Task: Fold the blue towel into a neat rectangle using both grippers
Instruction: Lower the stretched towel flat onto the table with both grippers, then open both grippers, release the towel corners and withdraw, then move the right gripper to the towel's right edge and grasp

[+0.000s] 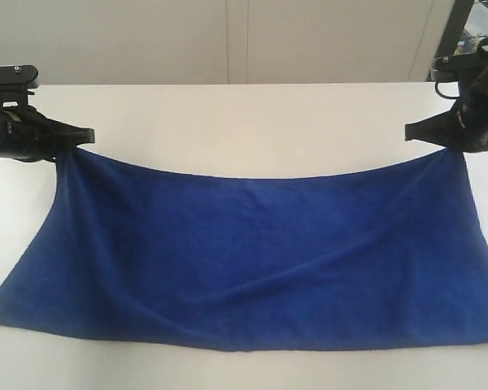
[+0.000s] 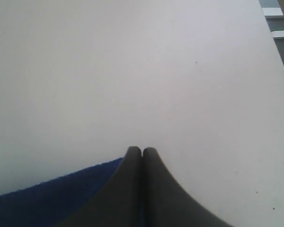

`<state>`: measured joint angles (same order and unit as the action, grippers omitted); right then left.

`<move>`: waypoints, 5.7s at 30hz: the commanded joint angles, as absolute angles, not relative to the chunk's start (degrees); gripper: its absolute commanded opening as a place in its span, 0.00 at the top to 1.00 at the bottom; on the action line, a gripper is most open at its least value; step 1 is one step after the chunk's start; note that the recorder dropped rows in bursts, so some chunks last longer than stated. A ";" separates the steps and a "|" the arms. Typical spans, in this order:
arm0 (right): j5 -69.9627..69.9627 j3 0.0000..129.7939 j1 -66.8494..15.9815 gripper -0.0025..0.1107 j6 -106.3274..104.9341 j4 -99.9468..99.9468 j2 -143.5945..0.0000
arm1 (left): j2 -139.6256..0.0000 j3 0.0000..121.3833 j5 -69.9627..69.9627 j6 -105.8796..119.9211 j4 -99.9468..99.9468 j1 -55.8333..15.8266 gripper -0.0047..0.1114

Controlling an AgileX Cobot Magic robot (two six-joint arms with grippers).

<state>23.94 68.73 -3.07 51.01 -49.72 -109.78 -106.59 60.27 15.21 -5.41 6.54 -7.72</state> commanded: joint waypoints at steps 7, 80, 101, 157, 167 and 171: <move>18.80 70.25 -1.42 0.98 51.65 -50.15 -112.67 | -109.59 63.12 15.01 -5.77 8.74 -5.80 0.96; 20.80 70.15 -0.85 0.98 10.32 -8.14 -115.60 | -101.75 53.74 -20.94 10.36 12.32 -4.76 0.96; 21.92 70.15 -0.85 0.98 10.32 -8.36 -115.60 | -102.76 53.74 -27.48 10.26 5.50 -4.76 0.96; 37.20 58.45 6.37 0.98 -6.18 1.76 -95.69 | -65.97 49.99 -51.60 -7.43 -0.54 -4.66 0.96; 32.81 58.18 6.37 0.92 -6.32 1.76 -101.12 | -67.40 49.16 -41.28 -5.17 7.27 -4.66 0.96; 30.62 58.18 6.37 0.77 -6.32 1.76 -102.95 | -67.29 49.16 -41.10 -5.17 5.19 -4.66 0.96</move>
<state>32.42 58.68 6.06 -5.61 1.51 -102.11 -67.49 49.42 -40.93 -5.31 5.80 -4.82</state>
